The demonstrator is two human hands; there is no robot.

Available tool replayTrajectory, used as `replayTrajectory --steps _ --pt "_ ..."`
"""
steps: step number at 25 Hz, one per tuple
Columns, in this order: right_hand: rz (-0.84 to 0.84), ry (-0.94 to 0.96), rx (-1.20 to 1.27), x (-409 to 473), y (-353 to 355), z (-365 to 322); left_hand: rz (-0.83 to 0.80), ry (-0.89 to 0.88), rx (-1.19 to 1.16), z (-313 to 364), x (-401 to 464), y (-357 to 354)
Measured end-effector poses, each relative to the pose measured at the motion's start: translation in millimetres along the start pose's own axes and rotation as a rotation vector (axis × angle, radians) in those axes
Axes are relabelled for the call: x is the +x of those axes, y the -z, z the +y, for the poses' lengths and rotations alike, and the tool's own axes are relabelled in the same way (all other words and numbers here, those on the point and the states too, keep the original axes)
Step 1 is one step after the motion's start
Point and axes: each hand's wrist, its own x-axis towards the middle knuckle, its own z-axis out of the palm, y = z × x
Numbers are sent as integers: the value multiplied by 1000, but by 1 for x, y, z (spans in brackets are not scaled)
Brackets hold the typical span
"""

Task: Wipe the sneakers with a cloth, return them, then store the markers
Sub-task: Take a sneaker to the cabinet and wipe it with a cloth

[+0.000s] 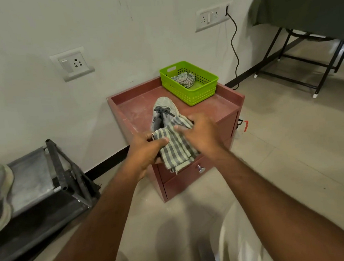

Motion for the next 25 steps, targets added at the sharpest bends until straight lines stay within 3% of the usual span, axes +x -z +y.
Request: replayTrajectory --steps 2,5,8,11,13,15,16,19,22,25 --pt "61 200 -176 -7 -16 -12 9 -25 17 -1 -3 -6" --pt "-18 265 -69 -16 -31 -31 -92 -12 -88 3 -10 2" --pt "-276 126 183 -17 -29 -30 -121 -21 -107 -4 -5 20" --pt "-269 -75 416 0 -20 -15 -130 -32 -116 -11 5 30" --pt "-446 -218 587 8 -11 -6 -225 -48 -159 -12 11 33" --pt "-622 -278 619 9 -5 -2 -203 -120 -39 -12 18 34" --pt "-611 -286 597 11 -2 -2 -119 -189 53 -13 22 34" --pt "-347 -441 711 32 6 12 215 -418 413 -17 39 31" --pt "-206 -612 941 50 13 30 154 -451 654 -22 49 18" --pt "-216 -621 662 50 7 39 170 -411 795 -31 57 -1"
